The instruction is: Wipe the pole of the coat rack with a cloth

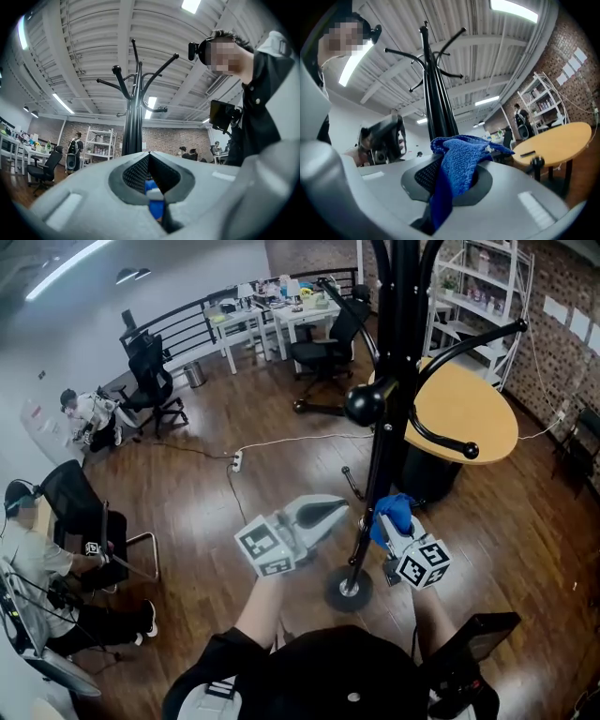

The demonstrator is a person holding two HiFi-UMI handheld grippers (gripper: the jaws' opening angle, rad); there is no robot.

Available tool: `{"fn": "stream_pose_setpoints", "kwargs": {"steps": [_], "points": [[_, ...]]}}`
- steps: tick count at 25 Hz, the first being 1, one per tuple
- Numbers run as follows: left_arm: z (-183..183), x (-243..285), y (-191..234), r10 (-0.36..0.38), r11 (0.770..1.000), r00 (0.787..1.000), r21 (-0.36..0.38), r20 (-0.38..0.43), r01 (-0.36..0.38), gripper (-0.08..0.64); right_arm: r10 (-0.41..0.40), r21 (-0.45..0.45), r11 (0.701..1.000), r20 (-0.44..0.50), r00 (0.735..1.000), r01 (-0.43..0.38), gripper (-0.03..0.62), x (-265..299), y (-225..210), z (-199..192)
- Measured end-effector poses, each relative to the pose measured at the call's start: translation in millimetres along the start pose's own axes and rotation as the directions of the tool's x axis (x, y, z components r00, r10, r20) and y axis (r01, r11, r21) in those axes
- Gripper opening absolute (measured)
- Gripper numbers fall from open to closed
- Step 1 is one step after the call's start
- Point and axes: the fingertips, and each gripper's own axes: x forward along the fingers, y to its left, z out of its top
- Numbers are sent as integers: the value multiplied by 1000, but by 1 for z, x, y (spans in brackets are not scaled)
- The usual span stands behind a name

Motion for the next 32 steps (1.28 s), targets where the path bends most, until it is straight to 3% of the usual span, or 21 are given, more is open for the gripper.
{"fn": "stream_pose_setpoints", "kwargs": {"steps": [4,7,9,12,15,18,21,24,26,29,32], "points": [[-2,3,-4,-15,1000,1000,-6,-10,15,-3,-46,75,995,-209,977,63,41,-4,-23,-81],[-4,3,-6,-20,1000,1000,-5,-11,20,-3,-67,108,990,-205,976,90,41,-5,-25,-83],[-5,2,-5,-18,1000,1000,-3,-11,18,-3,-59,102,992,-107,992,70,40,-4,-17,-51],[-5,0,-5,-13,1000,1000,1,-11,13,-3,-36,46,998,61,997,34,40,0,6,28],[-3,-2,-5,-12,1000,1000,3,-8,12,-3,-1,-38,999,213,977,9,40,5,32,121],[-2,-3,-5,-17,1000,1000,4,-1,17,-3,33,-115,993,306,951,2,40,9,54,201],[-1,-8,-7,-15,1000,1000,4,6,15,-3,82,-178,984,354,932,-19,41,11,70,241],[-1,-14,-6,-8,1000,1000,3,7,8,-3,91,-194,981,357,930,-22,41,9,70,232],[-1,-15,-4,-4,1000,1000,2,5,4,-3,68,-173,985,327,943,-11,41,8,62,204],[0,-16,-3,-4,1000,1000,2,1,4,-3,3,-96,995,257,966,22,40,3,41,137],[-1,-13,-3,-14,1000,1000,4,-3,14,-3,-53,-28,998,121,991,57,40,1,14,52]]}}
